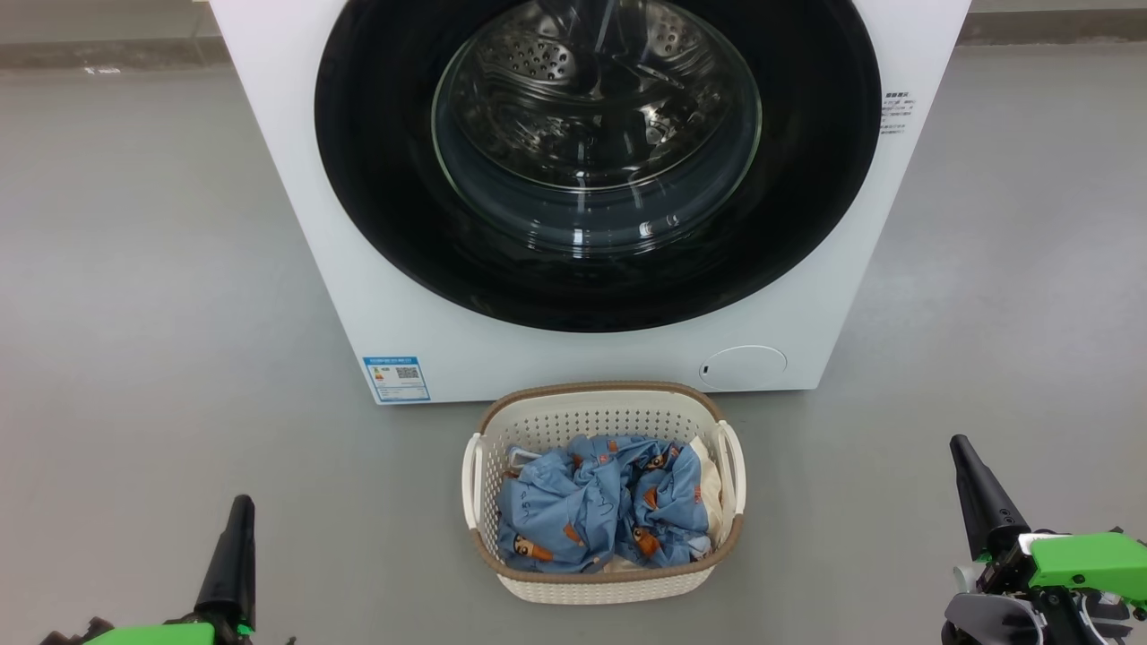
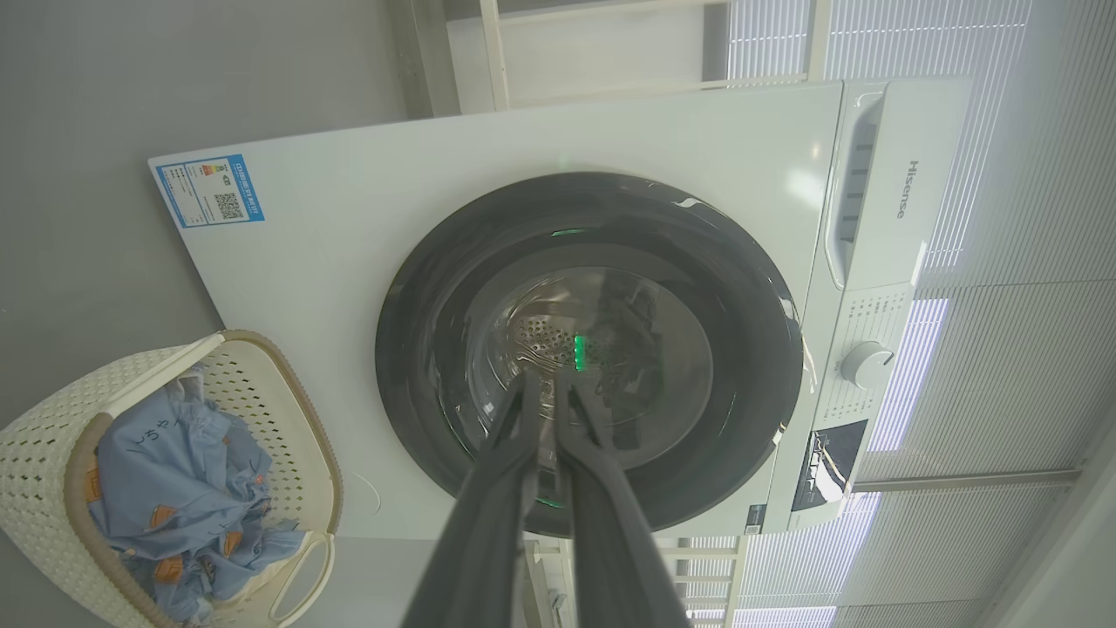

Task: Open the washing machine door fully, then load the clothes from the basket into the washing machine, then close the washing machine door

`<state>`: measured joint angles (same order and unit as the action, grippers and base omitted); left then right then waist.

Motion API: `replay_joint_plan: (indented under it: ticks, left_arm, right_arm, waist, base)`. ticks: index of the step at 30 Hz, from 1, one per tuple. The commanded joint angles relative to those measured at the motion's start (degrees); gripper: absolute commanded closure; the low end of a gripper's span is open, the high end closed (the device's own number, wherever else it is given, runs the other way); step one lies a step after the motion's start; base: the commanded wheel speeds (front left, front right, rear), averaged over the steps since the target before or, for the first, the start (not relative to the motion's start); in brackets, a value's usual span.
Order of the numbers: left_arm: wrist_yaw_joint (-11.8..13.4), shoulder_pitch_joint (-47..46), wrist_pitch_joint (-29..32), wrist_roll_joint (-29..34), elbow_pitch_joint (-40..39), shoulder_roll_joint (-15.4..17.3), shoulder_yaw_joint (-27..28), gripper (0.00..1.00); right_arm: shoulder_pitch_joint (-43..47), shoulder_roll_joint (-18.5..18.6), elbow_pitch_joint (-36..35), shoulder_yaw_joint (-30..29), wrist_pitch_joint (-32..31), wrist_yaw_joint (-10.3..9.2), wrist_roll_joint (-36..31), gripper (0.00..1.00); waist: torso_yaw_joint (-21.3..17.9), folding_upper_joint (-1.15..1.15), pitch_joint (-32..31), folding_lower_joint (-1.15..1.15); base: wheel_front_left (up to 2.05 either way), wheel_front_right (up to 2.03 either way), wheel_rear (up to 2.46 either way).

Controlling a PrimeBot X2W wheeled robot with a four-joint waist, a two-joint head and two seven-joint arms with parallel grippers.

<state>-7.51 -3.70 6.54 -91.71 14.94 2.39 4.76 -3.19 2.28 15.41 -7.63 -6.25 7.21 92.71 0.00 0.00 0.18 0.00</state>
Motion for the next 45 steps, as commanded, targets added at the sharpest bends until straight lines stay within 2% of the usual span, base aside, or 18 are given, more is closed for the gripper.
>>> replay_joint_plan:
  ticks: [1, 45]
  left_arm:
    - [0.0, -2.5, -0.1, -0.5, -0.9, 0.5, 1.8, 1.0]
    - [0.0, -2.5, -0.1, -0.5, -0.9, 0.5, 1.7, 1.0]
  right_arm:
    - [-3.0, 0.6, -1.4, 1.0, -0.3, 0.28, -0.6, 1.0]
    - [-3.0, 0.6, -1.4, 1.1, -0.3, 0.28, -0.6, 1.0]
  waist:
    - [0.0, 0.0, 0.0, 0.0]
    - [0.0, 0.0, 0.0, 0.0]
  base:
    - [0.0, 0.0, 0.0]
    - [0.0, 0.0, 0.0]
